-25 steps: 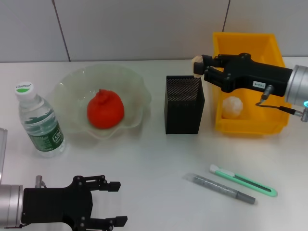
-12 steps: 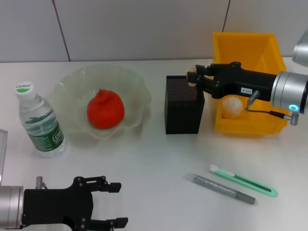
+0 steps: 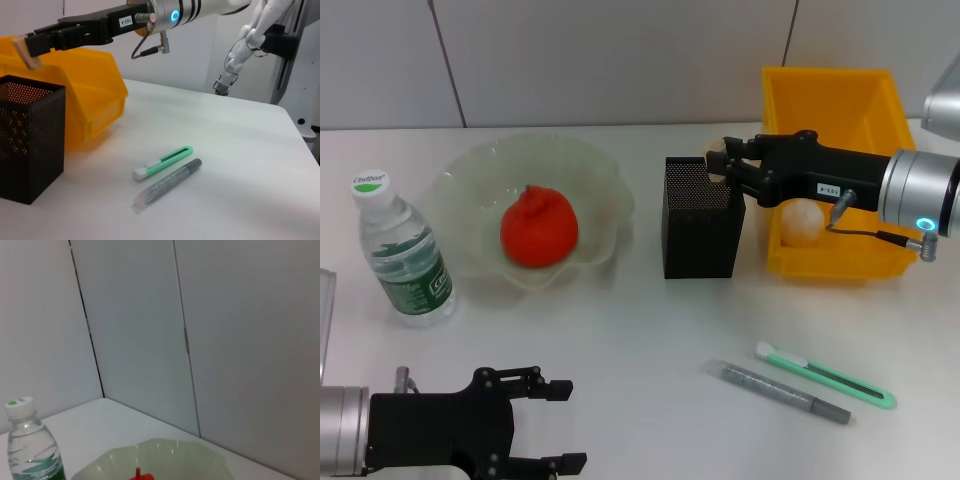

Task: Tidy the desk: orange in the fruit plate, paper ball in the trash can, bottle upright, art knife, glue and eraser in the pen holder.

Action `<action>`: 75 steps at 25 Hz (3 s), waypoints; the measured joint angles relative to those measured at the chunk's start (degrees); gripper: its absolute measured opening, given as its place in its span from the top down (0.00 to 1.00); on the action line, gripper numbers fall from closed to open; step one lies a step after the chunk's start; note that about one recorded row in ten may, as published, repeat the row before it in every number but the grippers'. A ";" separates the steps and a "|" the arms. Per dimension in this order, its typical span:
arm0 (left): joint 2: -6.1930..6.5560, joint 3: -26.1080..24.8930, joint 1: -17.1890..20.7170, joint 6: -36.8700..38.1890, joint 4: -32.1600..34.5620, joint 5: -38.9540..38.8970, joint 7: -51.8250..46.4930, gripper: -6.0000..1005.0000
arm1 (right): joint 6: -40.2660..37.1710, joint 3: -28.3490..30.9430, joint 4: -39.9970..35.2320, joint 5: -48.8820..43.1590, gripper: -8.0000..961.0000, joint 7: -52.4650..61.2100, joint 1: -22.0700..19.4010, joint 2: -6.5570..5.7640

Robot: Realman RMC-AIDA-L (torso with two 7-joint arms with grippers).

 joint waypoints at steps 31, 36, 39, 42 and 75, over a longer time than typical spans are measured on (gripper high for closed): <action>-0.31 0.00 0.00 0.13 0.00 -0.01 0.61 0.22 | 0.56 -1.64 0.00 4.83 0.49 0.36 0.27 0.22; -0.35 0.00 0.01 0.14 0.00 -0.04 0.54 0.22 | -7.99 -1.36 4.08 10.72 0.35 2.16 -2.27 0.02; -0.35 0.00 0.00 0.10 0.00 -0.03 0.48 0.22 | -11.12 -1.31 6.06 10.57 0.35 4.95 -2.82 -0.16; -0.35 0.00 0.11 -0.09 0.00 -0.07 0.59 0.22 | -16.04 -1.53 9.96 7.84 0.36 10.27 -3.43 -0.45; -0.40 0.00 -0.16 -0.05 0.00 -0.06 0.44 0.22 | -38.88 -12.92 31.35 -44.38 0.36 53.42 10.28 -2.33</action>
